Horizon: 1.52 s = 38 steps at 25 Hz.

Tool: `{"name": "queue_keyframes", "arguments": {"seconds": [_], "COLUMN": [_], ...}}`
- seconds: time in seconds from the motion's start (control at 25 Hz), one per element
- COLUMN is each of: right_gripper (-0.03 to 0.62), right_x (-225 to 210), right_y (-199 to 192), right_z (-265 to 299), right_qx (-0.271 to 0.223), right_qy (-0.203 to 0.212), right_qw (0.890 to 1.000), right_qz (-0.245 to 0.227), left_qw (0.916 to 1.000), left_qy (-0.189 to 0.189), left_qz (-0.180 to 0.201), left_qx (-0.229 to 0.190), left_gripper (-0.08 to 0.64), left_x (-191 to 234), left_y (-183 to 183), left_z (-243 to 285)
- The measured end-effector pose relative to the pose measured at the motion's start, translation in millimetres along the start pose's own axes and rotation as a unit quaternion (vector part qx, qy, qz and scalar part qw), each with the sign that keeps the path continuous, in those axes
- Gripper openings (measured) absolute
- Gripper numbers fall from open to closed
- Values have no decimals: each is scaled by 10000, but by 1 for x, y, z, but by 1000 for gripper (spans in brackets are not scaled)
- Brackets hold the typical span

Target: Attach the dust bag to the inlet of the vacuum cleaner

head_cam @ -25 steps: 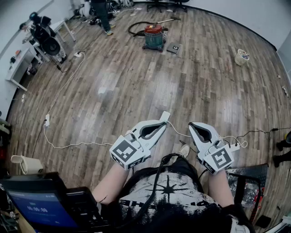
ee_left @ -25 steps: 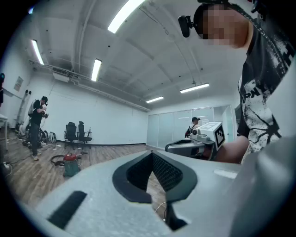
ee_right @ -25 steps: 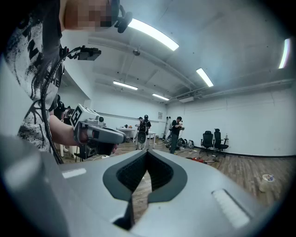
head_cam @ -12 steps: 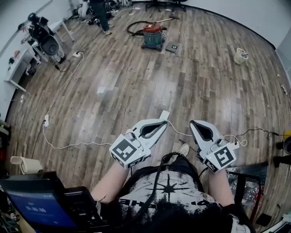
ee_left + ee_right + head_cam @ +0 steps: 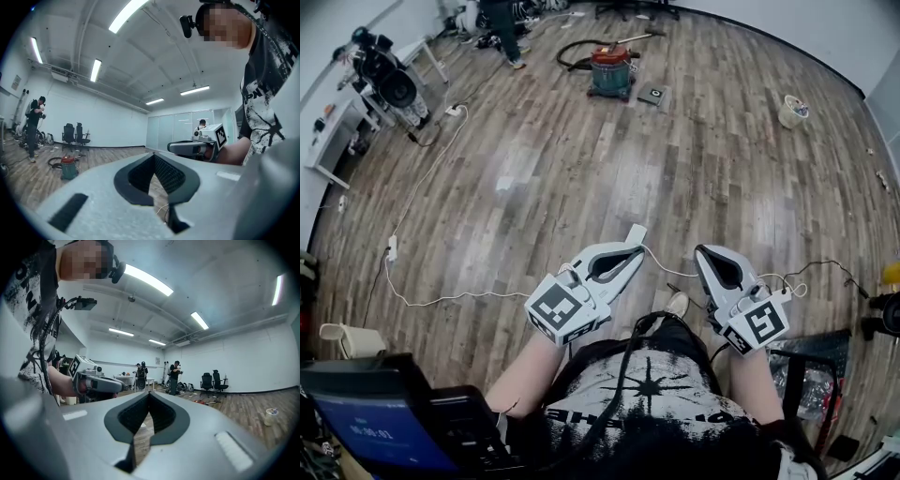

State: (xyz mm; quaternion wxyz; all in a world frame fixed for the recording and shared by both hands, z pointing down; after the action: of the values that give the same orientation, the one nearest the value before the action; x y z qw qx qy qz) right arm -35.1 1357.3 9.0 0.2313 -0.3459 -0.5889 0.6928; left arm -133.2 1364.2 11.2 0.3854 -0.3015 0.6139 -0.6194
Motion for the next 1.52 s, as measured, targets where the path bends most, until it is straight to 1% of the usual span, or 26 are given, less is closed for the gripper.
{"name": "queue_keyframes", "arguments": {"seconds": [0.32,0.56,0.76,0.92,1.08,1.28,1.52], "right_gripper": [5,5,5,5,5,5,5], "right_x": [-12,-25,-50,-88,-137,-205,-295], "right_y": [-5,-7,-7,-5,-2,13,40], "right_z": [-6,-12,-8,-1,11,30,46], "right_qx": [22,34,90,97,171,335,404], "right_qy": [-184,-394,-472,-571,-613,-466,-300], "right_qw": [9998,9992,9988,9982,9978,9983,9987], "right_qz": [26,59,74,132,189,47,-33], "left_qw": [10000,9998,9993,9990,9985,9984,9986], "left_qy": [-71,-192,-328,-396,-451,-445,-400], "left_qz": [25,-72,-140,-161,-190,-257,-282], "left_qx": [49,80,94,148,248,229,178], "left_gripper": [-2,-2,-2,-2,-2,-2,-2], "left_x": [-1,1,12,31,55,86,126], "left_y": [-5,-12,-17,-22,-27,-23,-15], "left_z": [7,16,43,77,121,190,280]}}
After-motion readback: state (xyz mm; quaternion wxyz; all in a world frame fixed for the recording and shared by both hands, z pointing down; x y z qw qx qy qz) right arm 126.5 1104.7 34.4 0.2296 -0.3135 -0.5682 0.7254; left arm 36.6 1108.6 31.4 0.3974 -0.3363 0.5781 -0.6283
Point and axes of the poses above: the fingertips, and each gripper's own axes: z forward along the fingers, x to its left, y out of its top, the point moved 1 cm from there along -z, backward along the fingers, and after that the axes turned 12 degrees about z, right-handed, at the moved point
